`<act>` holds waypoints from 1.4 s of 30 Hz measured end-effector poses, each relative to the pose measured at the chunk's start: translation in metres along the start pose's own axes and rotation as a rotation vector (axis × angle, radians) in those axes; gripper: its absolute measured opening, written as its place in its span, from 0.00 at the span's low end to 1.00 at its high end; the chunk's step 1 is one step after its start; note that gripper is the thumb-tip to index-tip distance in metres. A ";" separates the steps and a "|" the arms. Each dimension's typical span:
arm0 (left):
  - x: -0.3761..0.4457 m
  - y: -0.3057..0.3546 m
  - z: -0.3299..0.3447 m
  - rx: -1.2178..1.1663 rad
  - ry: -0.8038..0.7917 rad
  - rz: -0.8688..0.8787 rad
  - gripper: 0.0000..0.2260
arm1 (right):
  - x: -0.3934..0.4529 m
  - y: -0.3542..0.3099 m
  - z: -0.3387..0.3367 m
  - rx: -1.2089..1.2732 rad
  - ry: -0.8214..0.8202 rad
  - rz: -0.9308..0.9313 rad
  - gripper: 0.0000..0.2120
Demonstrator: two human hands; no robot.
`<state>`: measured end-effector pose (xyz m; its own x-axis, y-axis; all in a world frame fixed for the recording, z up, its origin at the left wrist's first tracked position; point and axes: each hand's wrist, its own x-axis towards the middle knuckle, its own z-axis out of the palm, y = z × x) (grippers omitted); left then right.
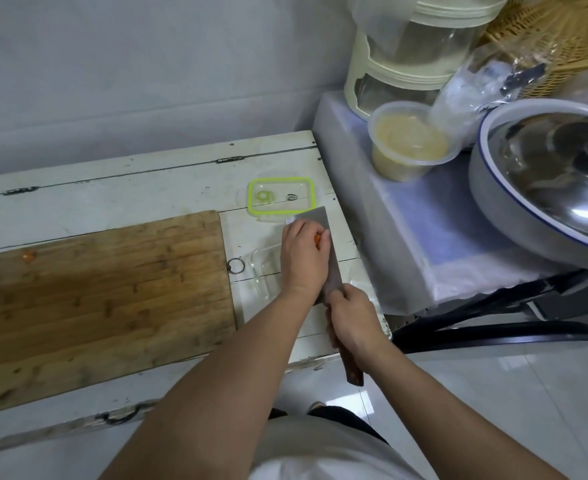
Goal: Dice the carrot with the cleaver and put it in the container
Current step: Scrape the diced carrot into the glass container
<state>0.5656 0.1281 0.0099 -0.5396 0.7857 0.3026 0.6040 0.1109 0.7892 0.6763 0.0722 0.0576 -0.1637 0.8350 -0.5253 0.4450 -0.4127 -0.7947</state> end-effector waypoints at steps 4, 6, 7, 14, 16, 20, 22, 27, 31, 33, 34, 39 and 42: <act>0.005 -0.003 -0.001 0.048 -0.063 0.118 0.05 | 0.002 -0.002 -0.007 0.089 0.000 0.017 0.08; 0.003 -0.007 -0.004 0.061 -0.075 0.144 0.05 | 0.002 -0.001 -0.007 0.109 -0.006 0.022 0.09; 0.001 -0.009 -0.005 0.063 -0.072 0.148 0.05 | 0.002 0.000 -0.006 0.112 -0.011 0.024 0.09; -0.012 -0.022 -0.012 0.095 -0.083 0.150 0.05 | 0.004 0.011 -0.002 0.111 0.015 0.023 0.09; -0.015 -0.024 -0.013 0.118 -0.080 0.152 0.05 | 0.007 0.013 -0.003 0.094 0.026 0.023 0.10; -0.018 -0.019 -0.015 0.186 -0.118 0.121 0.08 | 0.012 0.015 -0.004 0.084 0.047 0.019 0.10; -0.018 -0.020 -0.018 0.224 -0.156 0.090 0.09 | 0.014 0.014 -0.007 0.096 0.070 0.021 0.10; -0.010 -0.024 -0.021 0.262 -0.335 -0.102 0.05 | 0.021 0.009 -0.023 0.043 0.090 0.015 0.10; -0.003 -0.024 -0.030 0.245 -0.400 -0.232 0.05 | 0.022 0.007 -0.030 0.025 0.100 0.005 0.09; -0.001 -0.027 -0.034 0.207 -0.402 -0.268 0.05 | 0.024 0.006 -0.032 0.025 0.106 -0.002 0.08; 0.000 -0.028 -0.036 0.183 -0.396 -0.271 0.05 | 0.026 0.006 -0.033 0.018 0.110 -0.006 0.08; 0.000 -0.029 -0.049 0.036 -0.407 -0.304 0.10 | 0.026 0.002 -0.035 -0.019 0.096 -0.017 0.11; 0.003 -0.024 -0.057 -0.044 -0.421 -0.312 0.11 | 0.021 -0.001 -0.039 -0.018 0.070 -0.012 0.10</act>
<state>0.5163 0.0928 0.0227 -0.4020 0.8969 -0.1843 0.4221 0.3602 0.8319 0.7065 0.1047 0.0592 -0.1071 0.8635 -0.4928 0.4592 -0.3966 -0.7949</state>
